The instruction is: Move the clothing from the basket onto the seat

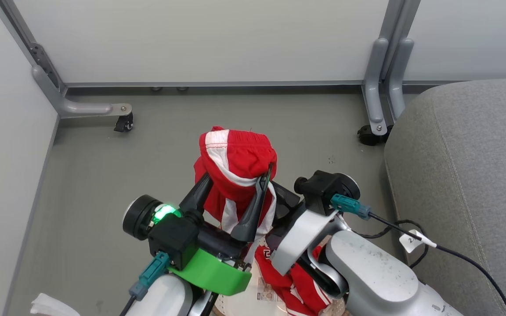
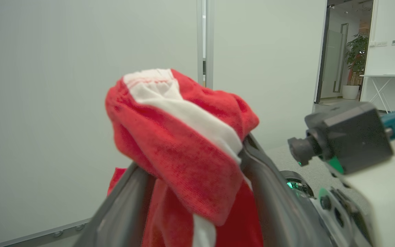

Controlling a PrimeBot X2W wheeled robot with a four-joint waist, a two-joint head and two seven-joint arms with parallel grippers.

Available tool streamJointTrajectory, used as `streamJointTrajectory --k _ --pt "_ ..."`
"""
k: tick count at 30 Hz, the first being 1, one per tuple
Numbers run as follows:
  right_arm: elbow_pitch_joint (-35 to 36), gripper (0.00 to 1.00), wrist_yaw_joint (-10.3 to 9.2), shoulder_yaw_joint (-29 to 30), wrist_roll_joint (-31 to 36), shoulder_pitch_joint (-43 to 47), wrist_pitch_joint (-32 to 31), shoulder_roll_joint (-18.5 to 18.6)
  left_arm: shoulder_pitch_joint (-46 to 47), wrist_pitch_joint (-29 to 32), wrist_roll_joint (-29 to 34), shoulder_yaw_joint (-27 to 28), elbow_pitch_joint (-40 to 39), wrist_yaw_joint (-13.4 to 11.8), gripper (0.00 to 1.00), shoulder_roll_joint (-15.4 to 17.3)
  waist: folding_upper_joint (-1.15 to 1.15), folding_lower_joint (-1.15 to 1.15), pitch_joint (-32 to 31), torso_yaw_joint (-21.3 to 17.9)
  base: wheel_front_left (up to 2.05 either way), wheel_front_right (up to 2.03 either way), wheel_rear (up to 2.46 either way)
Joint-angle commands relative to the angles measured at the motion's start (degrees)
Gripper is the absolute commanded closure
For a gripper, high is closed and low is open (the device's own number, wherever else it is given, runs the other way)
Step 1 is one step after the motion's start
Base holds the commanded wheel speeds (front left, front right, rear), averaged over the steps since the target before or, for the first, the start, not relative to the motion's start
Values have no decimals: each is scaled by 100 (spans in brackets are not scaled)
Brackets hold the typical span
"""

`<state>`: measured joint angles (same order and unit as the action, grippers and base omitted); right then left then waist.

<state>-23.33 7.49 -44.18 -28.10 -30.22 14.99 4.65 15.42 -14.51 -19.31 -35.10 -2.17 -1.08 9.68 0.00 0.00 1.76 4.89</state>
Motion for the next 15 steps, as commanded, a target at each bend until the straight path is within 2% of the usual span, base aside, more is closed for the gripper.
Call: streamJointTrajectory --k 1,9,15 --pt "34 100 0 48 -19 -69 26 41 -101 -17 65 25 -30 -38 0 73 0 0 -2 7 0 0 0" --pt "-2 100 0 395 58 50 26 142 -580 207 145 -27 -55 -115 0 545 0 0 18 81 0 0 0" --pt "-73 100 0 694 119 162 24 222 -912 460 128 -167 -48 -55 0 823 0 0 33 143 0 0 0"
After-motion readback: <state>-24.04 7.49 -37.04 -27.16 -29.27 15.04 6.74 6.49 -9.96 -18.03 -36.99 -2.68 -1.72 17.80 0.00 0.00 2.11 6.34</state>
